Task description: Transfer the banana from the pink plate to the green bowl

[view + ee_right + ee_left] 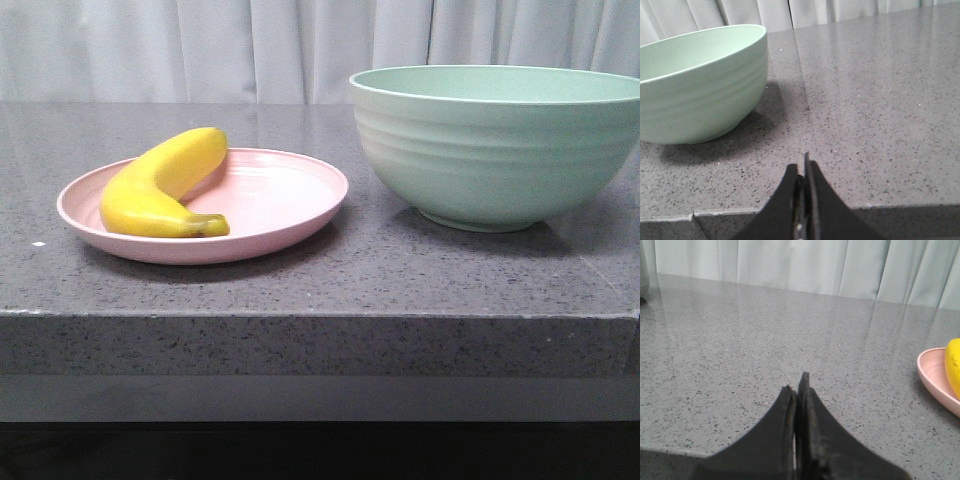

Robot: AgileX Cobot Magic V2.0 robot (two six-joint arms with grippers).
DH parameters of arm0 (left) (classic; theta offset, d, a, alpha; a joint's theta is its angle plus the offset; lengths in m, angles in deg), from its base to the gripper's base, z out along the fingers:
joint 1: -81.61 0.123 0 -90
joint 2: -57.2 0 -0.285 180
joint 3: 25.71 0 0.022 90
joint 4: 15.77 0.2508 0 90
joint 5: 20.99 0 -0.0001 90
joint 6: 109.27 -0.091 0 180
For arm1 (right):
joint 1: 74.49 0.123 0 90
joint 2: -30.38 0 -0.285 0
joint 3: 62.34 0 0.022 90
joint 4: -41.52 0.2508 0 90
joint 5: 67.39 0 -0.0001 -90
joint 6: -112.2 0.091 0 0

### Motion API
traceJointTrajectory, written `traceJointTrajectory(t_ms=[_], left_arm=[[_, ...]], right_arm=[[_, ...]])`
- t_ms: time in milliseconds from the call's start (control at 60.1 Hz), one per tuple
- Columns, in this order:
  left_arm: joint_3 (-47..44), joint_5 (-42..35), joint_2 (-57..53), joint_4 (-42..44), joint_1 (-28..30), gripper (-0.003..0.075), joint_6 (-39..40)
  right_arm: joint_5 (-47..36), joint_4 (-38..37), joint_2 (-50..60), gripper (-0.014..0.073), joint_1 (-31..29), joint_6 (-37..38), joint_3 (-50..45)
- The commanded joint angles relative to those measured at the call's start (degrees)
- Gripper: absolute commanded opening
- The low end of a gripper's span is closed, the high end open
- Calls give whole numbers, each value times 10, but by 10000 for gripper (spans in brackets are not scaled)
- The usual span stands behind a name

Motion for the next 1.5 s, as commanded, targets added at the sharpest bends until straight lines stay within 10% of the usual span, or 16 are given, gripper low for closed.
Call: traceJointTrajectory(t_ms=[0,1482], left_arm=[[-2,-50,-10,-4,1,-20,6],[2,-52,-10,-4,1,-20,6]], right_arm=[[-47,-7,13,-62,1,-2,0],[-41,-37,13,-62,1,-11,6]])
